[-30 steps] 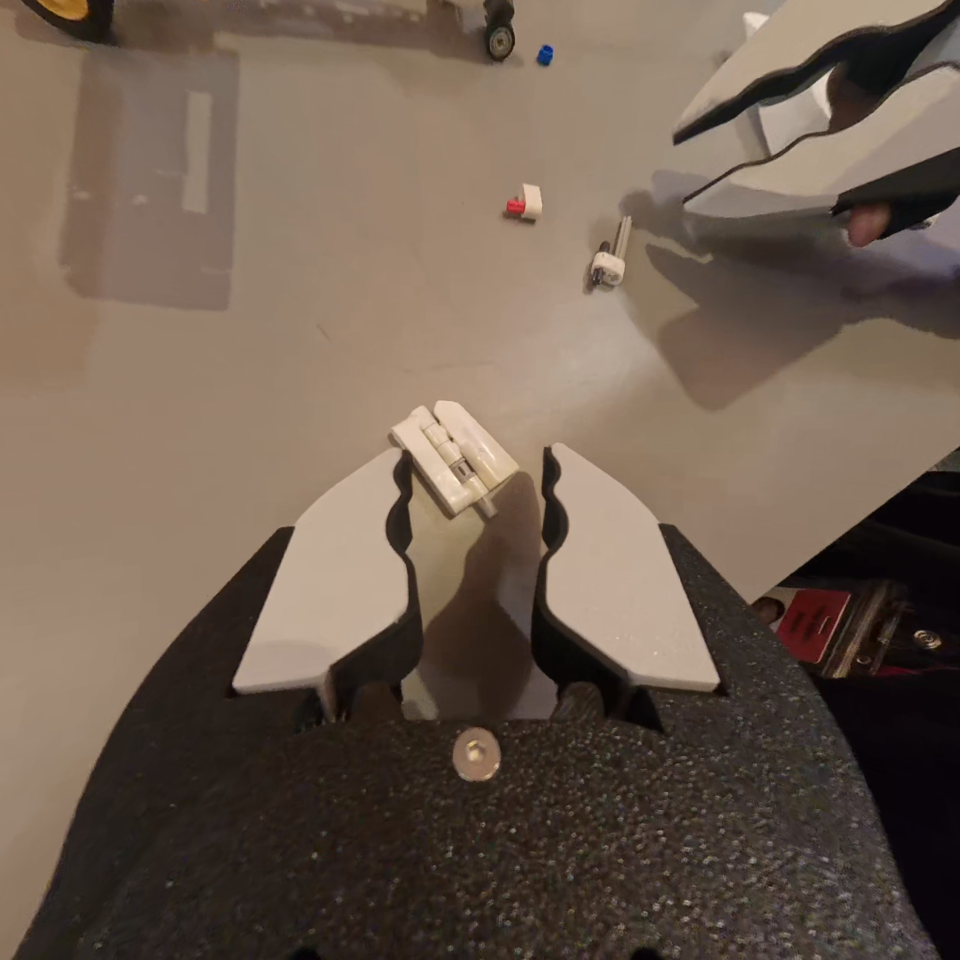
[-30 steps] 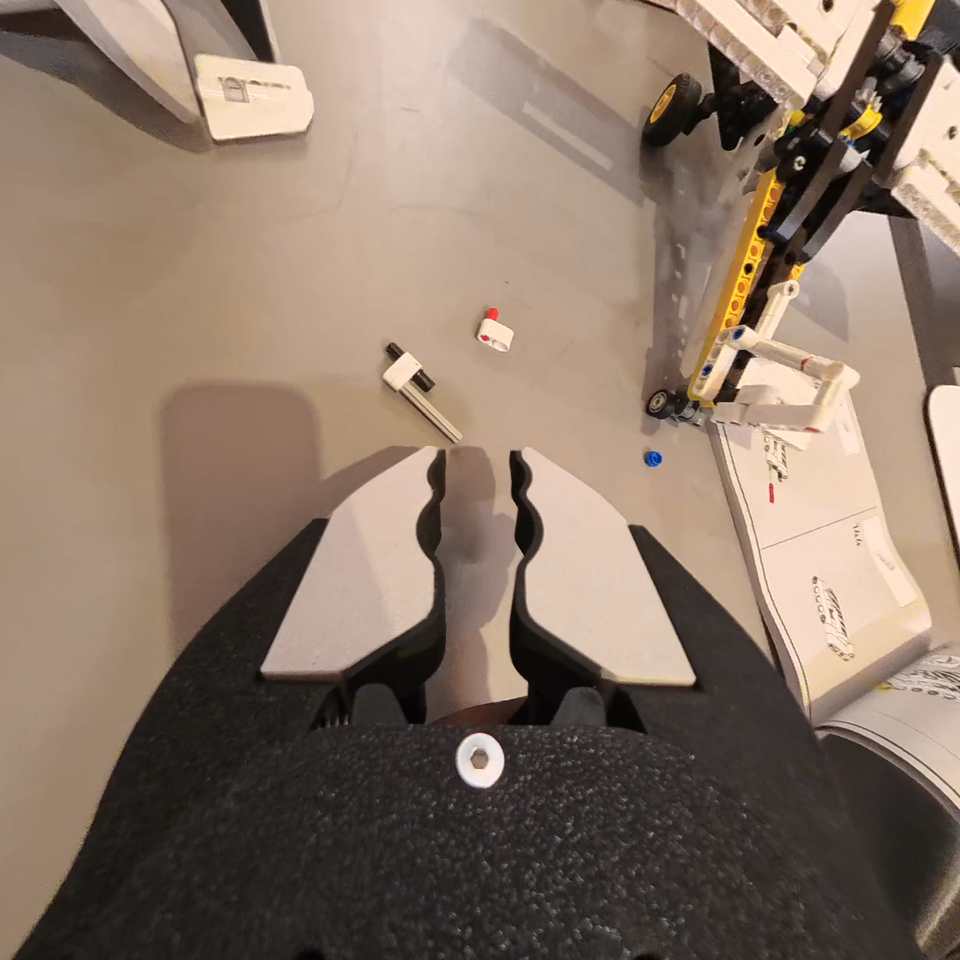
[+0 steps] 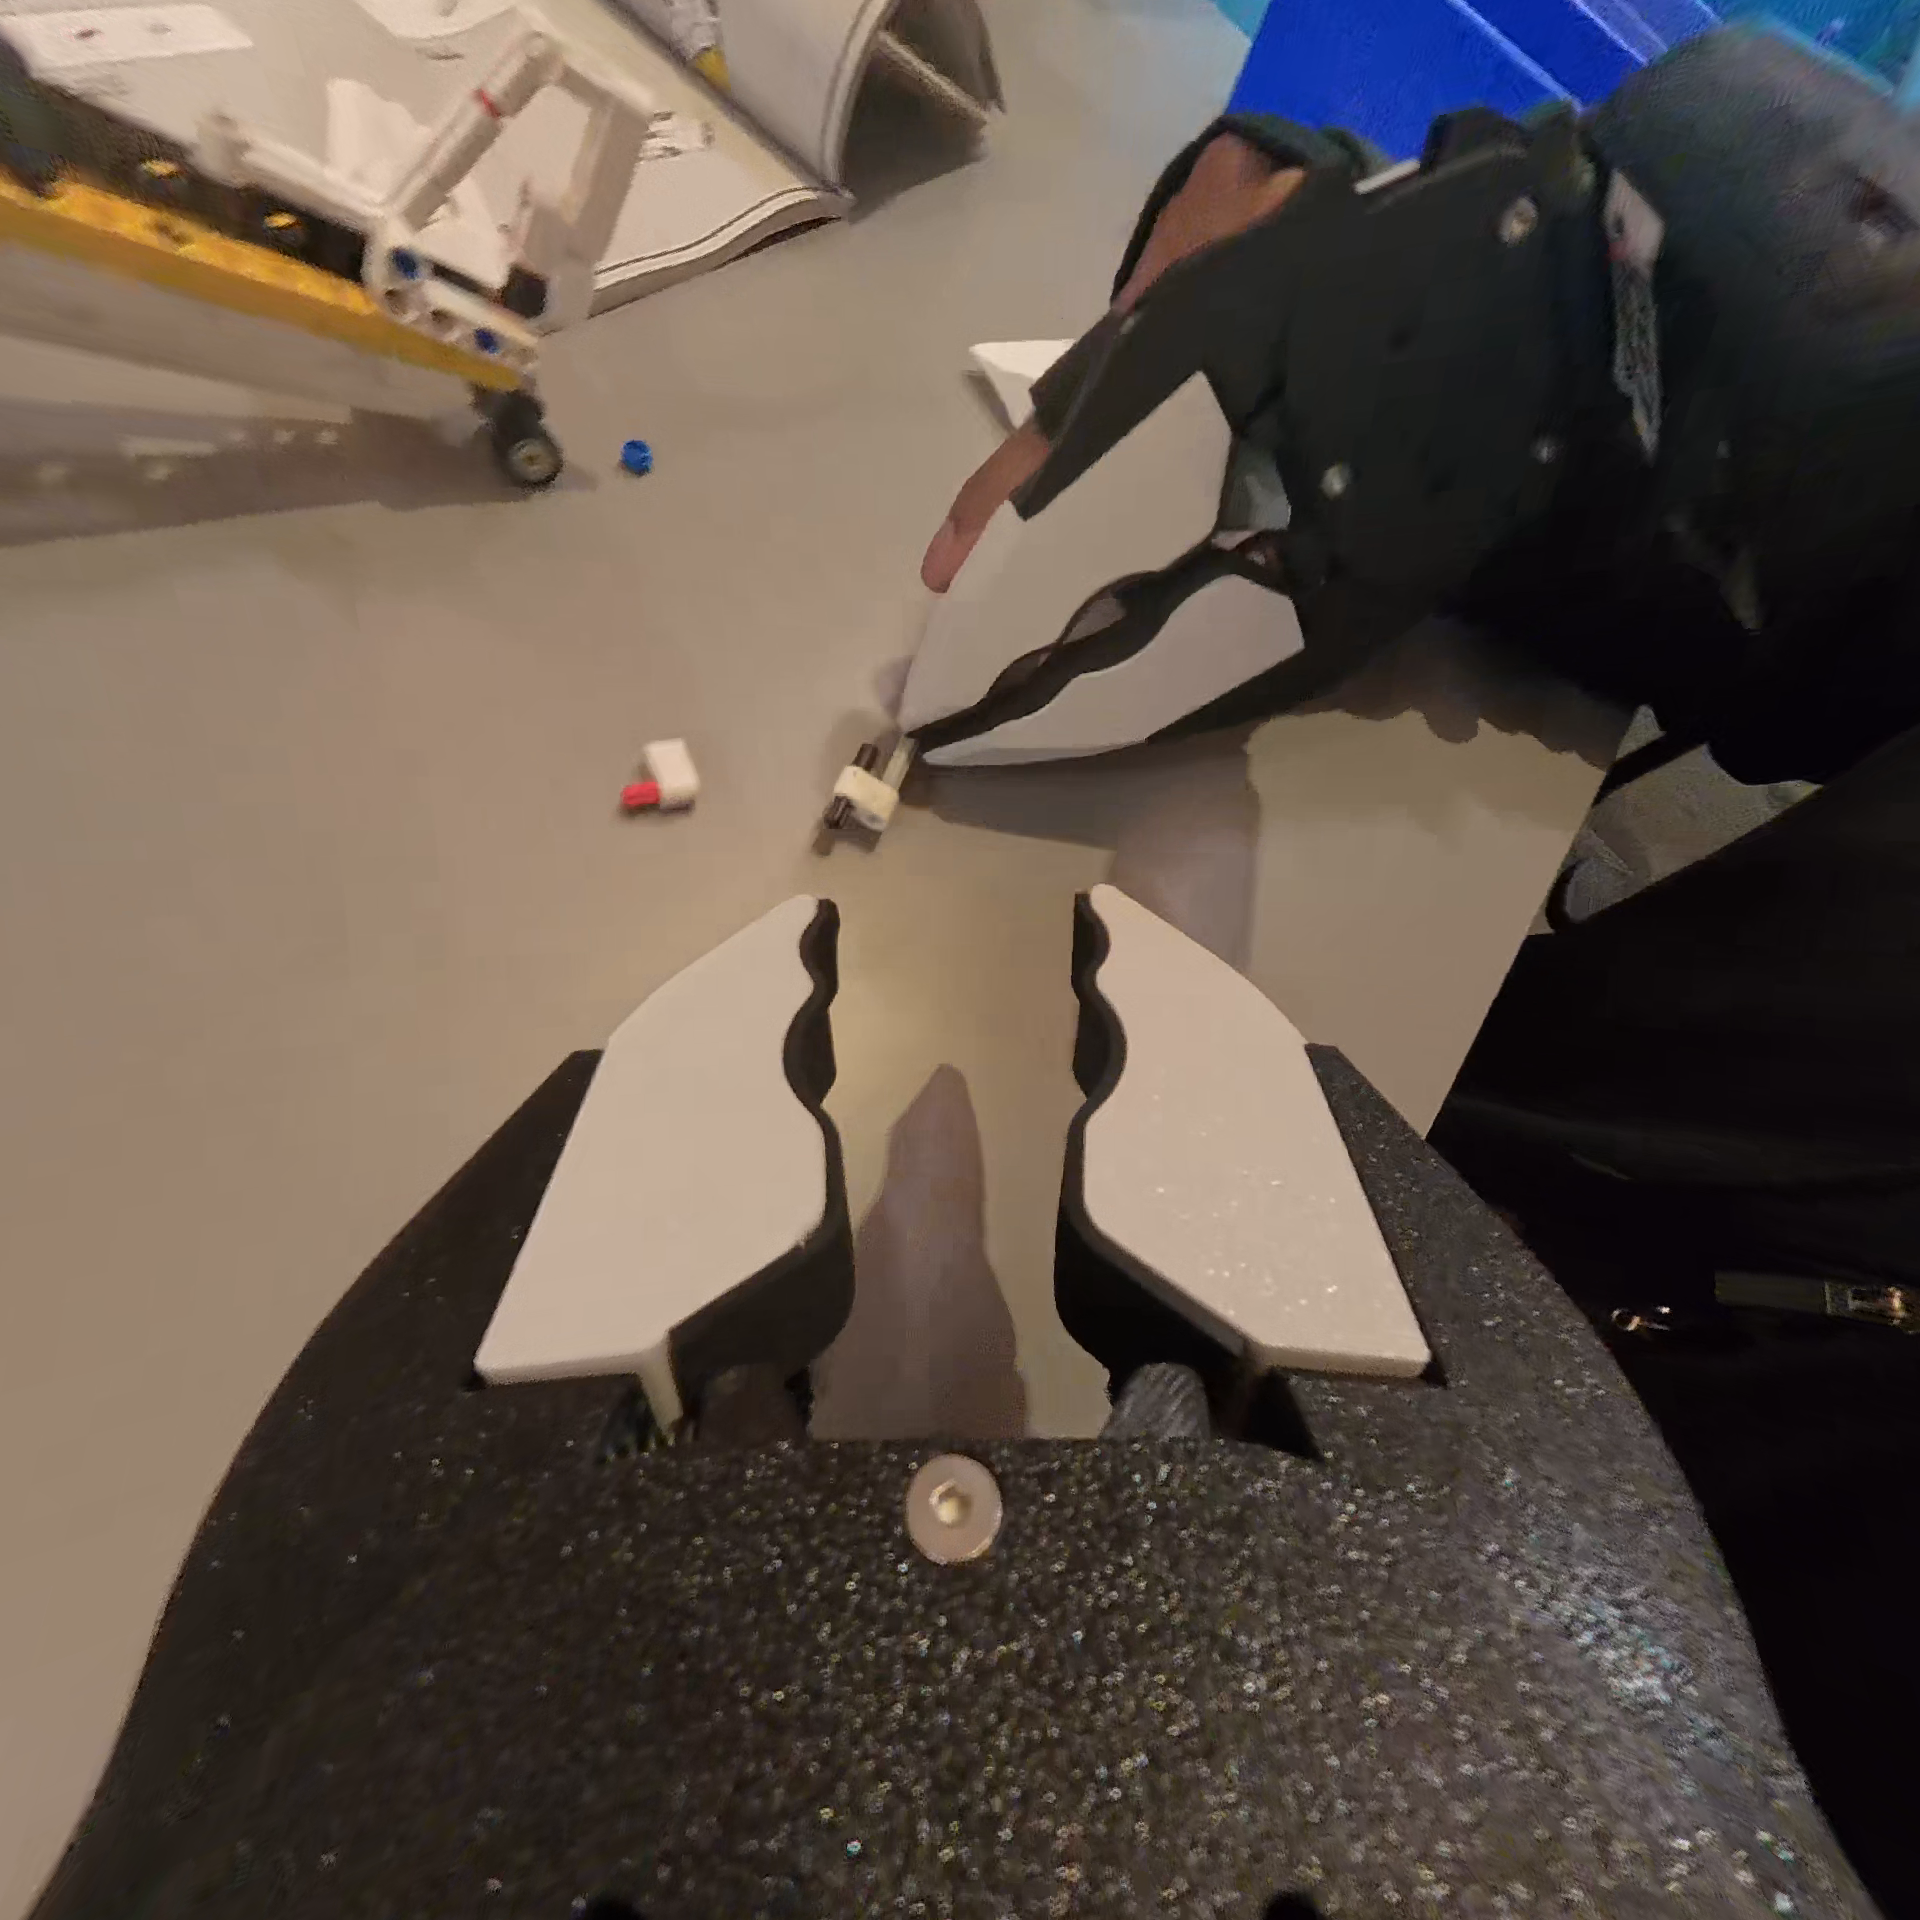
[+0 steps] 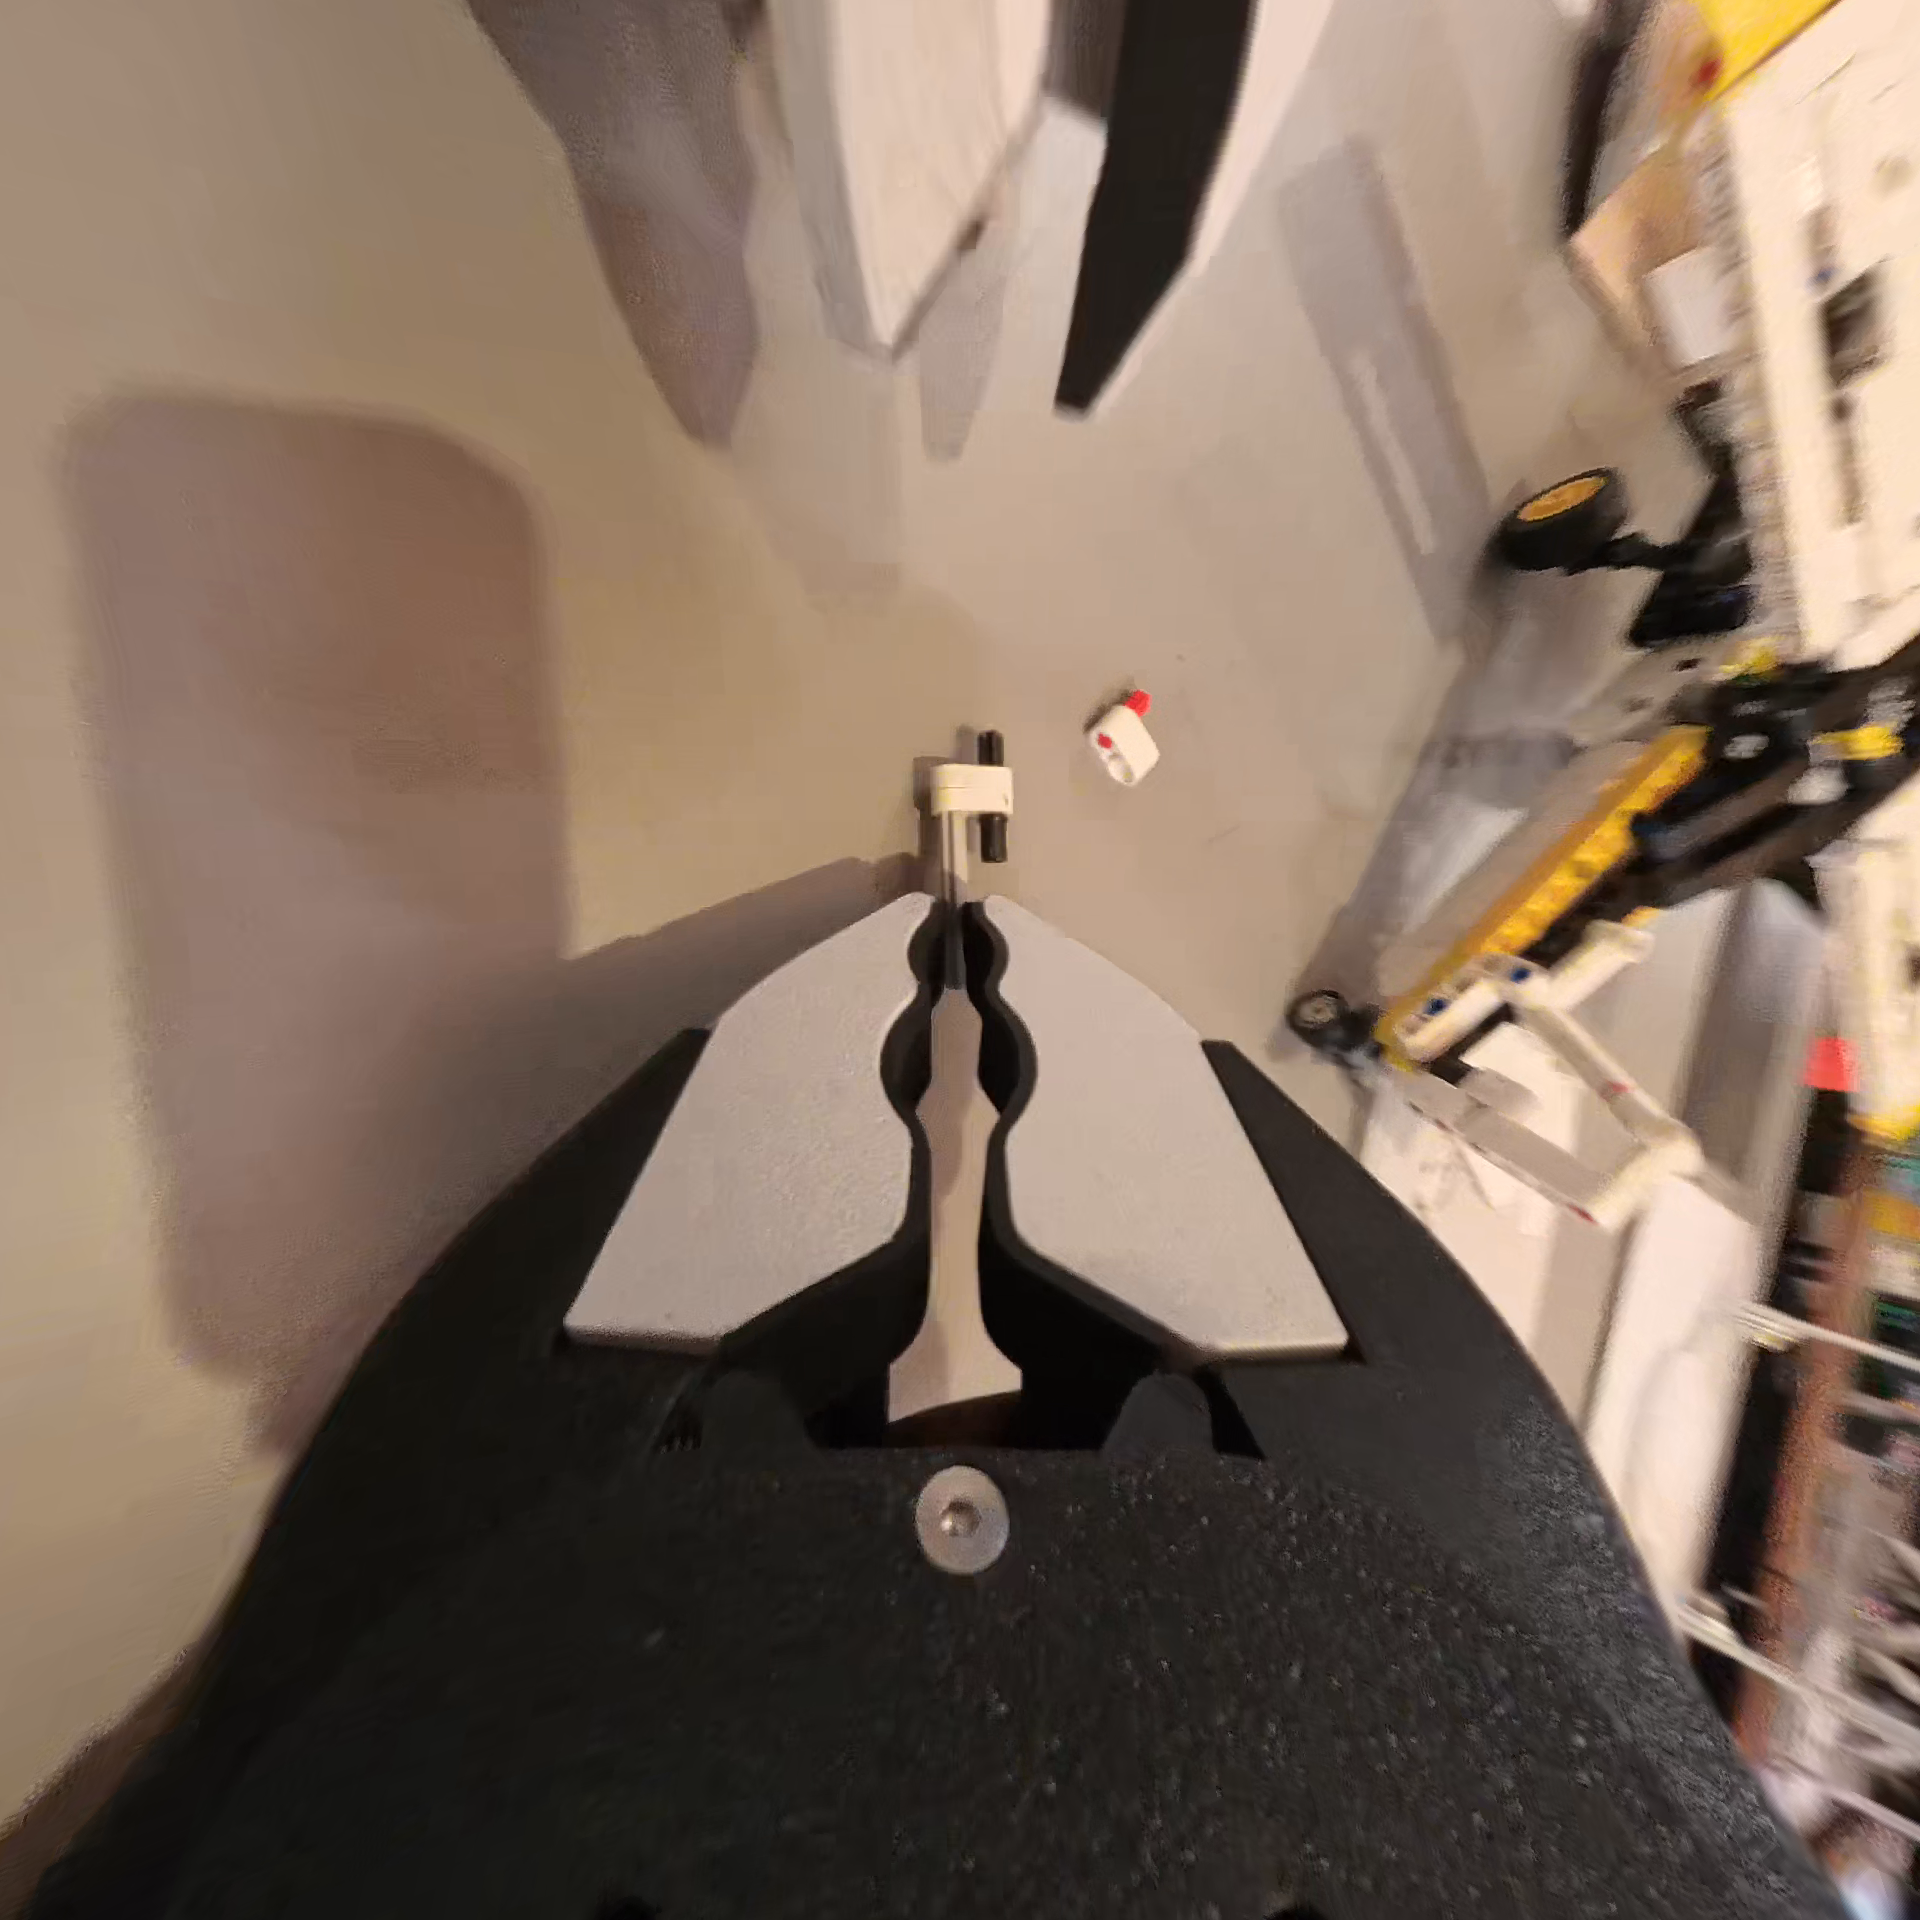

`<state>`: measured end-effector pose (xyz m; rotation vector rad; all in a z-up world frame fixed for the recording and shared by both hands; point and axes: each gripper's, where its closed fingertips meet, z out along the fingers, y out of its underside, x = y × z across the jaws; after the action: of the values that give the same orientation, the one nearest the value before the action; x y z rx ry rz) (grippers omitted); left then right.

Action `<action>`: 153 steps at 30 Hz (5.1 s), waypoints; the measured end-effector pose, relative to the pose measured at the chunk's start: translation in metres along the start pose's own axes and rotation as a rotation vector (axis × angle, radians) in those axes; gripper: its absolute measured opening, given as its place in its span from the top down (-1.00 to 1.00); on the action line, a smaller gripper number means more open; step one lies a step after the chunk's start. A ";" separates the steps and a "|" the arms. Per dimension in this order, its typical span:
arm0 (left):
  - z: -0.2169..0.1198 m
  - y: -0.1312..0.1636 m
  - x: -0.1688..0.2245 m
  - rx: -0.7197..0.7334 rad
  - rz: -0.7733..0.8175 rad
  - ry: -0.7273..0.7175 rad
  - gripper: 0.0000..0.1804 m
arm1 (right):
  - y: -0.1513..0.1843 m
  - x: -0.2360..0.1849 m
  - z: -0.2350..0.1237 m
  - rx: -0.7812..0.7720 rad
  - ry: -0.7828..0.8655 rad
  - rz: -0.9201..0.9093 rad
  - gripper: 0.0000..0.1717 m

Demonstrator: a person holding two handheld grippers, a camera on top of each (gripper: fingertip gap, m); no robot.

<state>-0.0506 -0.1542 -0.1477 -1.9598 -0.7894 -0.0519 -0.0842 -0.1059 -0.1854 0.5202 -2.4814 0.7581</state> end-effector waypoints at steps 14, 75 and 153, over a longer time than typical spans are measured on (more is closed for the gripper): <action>0.091 -0.045 0.043 -0.036 0.078 0.297 0.61 | 0.033 0.000 -0.078 0.068 0.514 -0.201 0.97; 0.119 -0.011 0.049 -0.043 1.174 -0.059 0.90 | 0.063 -0.053 -0.087 0.083 0.307 0.256 0.95; 0.121 -0.004 0.054 -0.190 0.859 0.160 0.91 | 0.098 -0.089 -0.120 -0.120 0.063 0.479 0.57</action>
<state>-0.0447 -0.0279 -0.1880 -2.2901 0.2076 0.2341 -0.0190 0.0607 -0.1875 -0.1506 -2.5979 0.7758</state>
